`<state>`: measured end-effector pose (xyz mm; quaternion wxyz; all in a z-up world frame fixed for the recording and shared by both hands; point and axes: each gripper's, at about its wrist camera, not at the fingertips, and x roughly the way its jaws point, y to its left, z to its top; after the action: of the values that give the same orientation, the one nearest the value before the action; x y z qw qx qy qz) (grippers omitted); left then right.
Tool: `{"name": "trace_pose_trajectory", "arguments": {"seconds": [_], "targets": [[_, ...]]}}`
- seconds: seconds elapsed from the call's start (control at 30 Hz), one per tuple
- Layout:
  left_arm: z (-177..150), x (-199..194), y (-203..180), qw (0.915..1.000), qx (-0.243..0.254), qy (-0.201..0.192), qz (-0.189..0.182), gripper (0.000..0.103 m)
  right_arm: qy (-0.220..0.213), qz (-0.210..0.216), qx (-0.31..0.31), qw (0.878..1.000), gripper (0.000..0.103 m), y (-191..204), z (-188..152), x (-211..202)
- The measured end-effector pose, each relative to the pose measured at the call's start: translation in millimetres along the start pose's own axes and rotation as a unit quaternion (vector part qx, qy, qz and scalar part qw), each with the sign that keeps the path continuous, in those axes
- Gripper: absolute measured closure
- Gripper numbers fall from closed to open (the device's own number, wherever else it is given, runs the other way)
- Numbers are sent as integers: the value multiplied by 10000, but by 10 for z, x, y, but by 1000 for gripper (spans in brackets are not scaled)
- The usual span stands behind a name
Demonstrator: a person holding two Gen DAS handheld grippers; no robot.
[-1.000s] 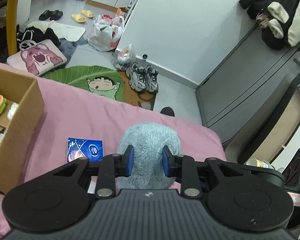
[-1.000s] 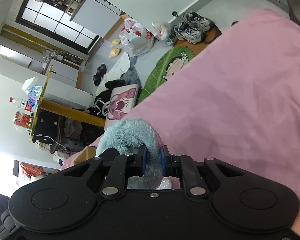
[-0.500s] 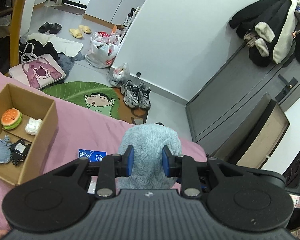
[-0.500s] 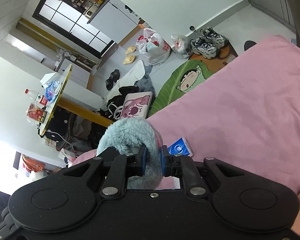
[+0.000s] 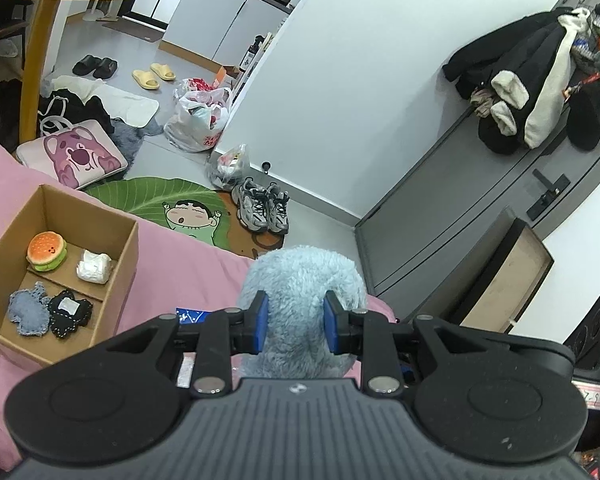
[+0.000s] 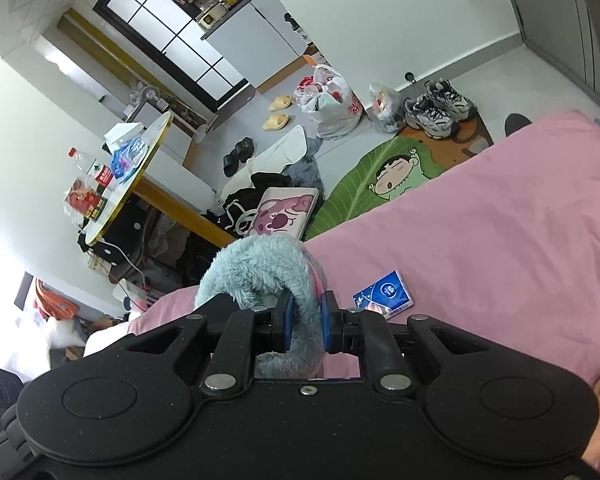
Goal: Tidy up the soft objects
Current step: 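Lift the grey plush with both grippers and carry it over the box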
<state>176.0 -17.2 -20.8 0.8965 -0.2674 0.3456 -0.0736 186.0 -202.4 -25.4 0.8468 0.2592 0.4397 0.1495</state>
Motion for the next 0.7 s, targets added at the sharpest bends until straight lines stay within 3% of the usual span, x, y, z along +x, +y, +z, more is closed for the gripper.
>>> {"name": "trace_pose_trajectory", "arguments": {"seconds": [0.47,0.7], "targets": [[88,-248,377,9990,-233,-87,-363,76,-108,-334,-611,9975,89,486,-181,43],[158,-350,601,9983,-359,-204,-408,76,-250,-325,-532,9977,89,675,-307,135]]}}
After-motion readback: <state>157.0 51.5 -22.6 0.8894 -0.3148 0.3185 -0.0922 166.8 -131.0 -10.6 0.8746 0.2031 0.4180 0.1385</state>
